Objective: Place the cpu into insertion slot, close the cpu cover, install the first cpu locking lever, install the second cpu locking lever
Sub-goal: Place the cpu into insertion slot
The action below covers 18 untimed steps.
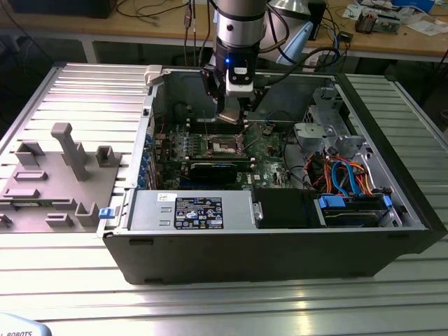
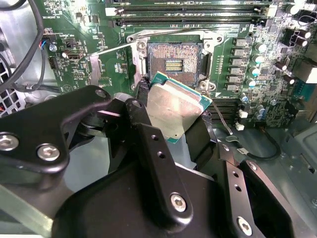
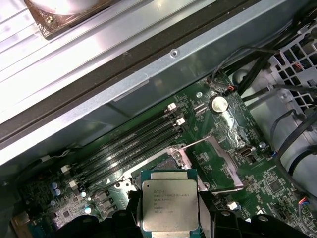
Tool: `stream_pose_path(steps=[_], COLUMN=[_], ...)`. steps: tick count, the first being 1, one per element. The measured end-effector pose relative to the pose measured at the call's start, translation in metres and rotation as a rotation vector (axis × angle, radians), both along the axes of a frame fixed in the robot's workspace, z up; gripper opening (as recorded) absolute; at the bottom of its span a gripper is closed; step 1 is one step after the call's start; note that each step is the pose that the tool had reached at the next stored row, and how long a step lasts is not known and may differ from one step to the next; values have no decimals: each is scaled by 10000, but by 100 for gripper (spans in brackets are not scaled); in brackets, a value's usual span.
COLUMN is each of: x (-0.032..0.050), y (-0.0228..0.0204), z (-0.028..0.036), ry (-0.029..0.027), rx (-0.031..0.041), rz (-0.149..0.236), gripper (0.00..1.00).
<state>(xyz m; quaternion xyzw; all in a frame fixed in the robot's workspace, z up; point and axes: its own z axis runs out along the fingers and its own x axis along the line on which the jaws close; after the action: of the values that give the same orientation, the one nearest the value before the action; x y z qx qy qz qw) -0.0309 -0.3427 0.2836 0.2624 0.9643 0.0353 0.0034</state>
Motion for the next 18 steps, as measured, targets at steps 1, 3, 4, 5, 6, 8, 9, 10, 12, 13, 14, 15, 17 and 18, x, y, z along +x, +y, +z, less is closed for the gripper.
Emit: stream_pose_path(steps=[1,3,4,5,6,8,9,10,12,13,14,15,17,18], x=[0,0,0,0,0,0,0,0,0,0,0,0,0,0], y=[0,0,0,0,0,0,0,0,0,0,0,0,0,0], z=[0,-2,-2,-3,-3,-3,-4,-4,-5,-5,-6,-6,-7,-7], ry=[0,0,1,0,1,0,0,0,0,0,1,0,0,0], rx=[0,-1,-1,0,-1,-1,0,-1,0,-1,0,0,-1,0], rz=[-15,-88,-116,-134,-151,-190,-212,-226,-271,-288,-307,-326,-357,-373], gripper=[55,55,55,55,55,55,55,55,55,55,55,55,55,55])
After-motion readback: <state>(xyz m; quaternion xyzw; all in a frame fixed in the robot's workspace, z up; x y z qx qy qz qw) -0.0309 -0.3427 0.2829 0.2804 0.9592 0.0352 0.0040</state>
